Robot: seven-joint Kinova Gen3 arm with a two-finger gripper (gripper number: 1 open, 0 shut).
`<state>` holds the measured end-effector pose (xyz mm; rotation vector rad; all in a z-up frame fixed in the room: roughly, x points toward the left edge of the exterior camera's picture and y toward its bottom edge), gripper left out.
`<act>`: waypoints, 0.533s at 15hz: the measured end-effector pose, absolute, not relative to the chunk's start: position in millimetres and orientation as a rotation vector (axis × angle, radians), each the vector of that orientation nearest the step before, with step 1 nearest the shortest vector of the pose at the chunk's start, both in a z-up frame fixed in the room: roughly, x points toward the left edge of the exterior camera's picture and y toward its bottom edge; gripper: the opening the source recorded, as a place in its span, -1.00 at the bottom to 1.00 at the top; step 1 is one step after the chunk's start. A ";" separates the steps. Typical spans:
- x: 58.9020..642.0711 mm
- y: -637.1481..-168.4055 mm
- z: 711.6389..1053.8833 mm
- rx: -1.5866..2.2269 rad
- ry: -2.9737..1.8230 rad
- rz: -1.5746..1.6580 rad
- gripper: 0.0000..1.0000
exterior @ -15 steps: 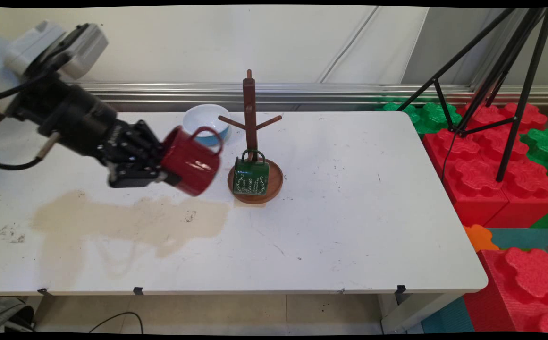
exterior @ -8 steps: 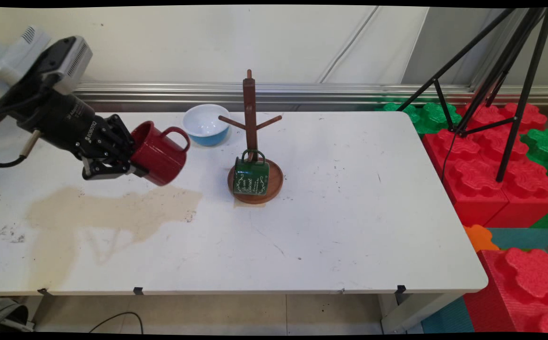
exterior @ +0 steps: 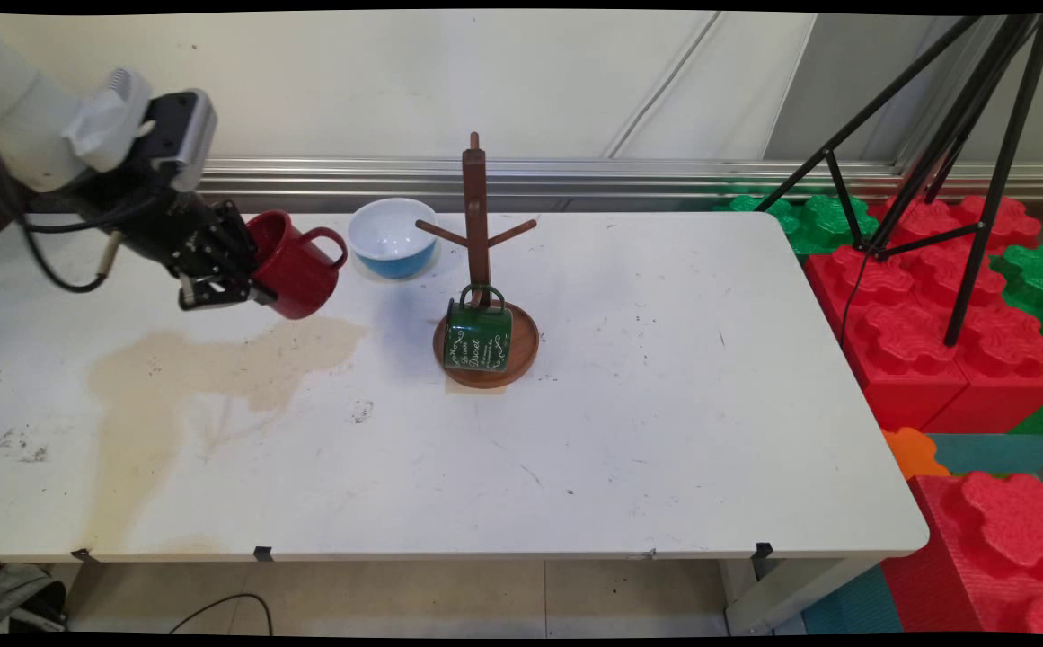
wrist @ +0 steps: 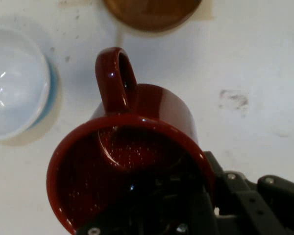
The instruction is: Place the picked object on the table
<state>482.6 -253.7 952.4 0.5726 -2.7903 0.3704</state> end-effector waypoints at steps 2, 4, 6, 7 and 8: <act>483.6 -270.0 943.5 0.583 -2.820 0.393 -1.00; 483.3 -284.6 934.9 0.590 -2.846 0.406 -1.00; 481.2 -297.6 925.4 0.602 -2.867 0.410 -1.00; 478.9 -304.3 919.7 0.611 -2.876 0.407 -1.00; 476.4 -309.9 914.1 0.622 -2.882 0.402 -1.00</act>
